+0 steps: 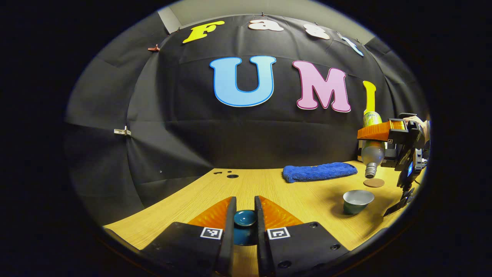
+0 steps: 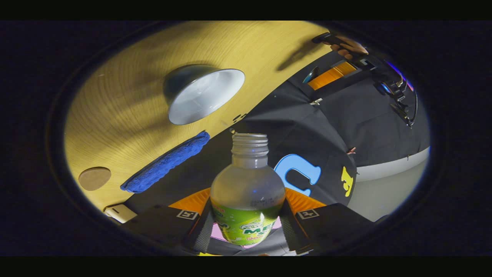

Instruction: Open the teacup lid with one hand, grasp the water bottle and pour water into the teacup with the other hand; after pouring, place the water bottle on the coaster and then close the teacup lid.

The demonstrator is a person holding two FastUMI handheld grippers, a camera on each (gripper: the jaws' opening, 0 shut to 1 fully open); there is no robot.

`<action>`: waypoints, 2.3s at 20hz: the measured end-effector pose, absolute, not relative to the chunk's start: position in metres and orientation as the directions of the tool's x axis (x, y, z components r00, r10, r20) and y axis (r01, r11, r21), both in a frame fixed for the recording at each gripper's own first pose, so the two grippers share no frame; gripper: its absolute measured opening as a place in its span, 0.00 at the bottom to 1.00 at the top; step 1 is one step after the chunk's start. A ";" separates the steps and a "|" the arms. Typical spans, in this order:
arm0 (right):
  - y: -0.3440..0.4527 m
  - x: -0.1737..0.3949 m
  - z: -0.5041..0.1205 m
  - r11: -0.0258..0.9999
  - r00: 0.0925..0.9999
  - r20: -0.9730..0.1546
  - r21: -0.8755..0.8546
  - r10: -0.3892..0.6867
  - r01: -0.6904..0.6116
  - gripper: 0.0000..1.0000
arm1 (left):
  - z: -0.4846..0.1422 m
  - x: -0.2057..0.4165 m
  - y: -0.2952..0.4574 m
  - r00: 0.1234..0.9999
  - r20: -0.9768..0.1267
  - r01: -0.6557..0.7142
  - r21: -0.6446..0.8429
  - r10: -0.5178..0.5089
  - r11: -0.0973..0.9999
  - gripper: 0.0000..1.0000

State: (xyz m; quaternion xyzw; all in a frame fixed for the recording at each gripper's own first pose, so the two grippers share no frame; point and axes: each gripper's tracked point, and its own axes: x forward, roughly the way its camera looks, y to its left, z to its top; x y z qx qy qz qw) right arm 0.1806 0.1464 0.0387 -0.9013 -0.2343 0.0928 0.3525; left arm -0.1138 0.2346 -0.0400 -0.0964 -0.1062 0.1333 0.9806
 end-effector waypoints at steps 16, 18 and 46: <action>0.132 0.159 0.065 -0.261 0.922 0.082 -0.946 0.377 0.191 0.78 | -0.040 -0.114 0.237 0.937 0.178 -0.258 -0.220 0.299 0.941 0.28; 0.125 0.151 0.075 -0.179 0.935 0.088 -0.971 0.345 0.157 0.78 | -0.040 -0.114 0.237 0.937 0.179 -0.258 -0.220 0.299 0.941 0.28; -0.005 0.216 0.055 0.983 0.985 -0.034 -0.062 0.170 -0.172 0.79 | -0.041 -0.115 0.237 0.935 0.175 -0.267 -0.224 0.309 0.937 0.28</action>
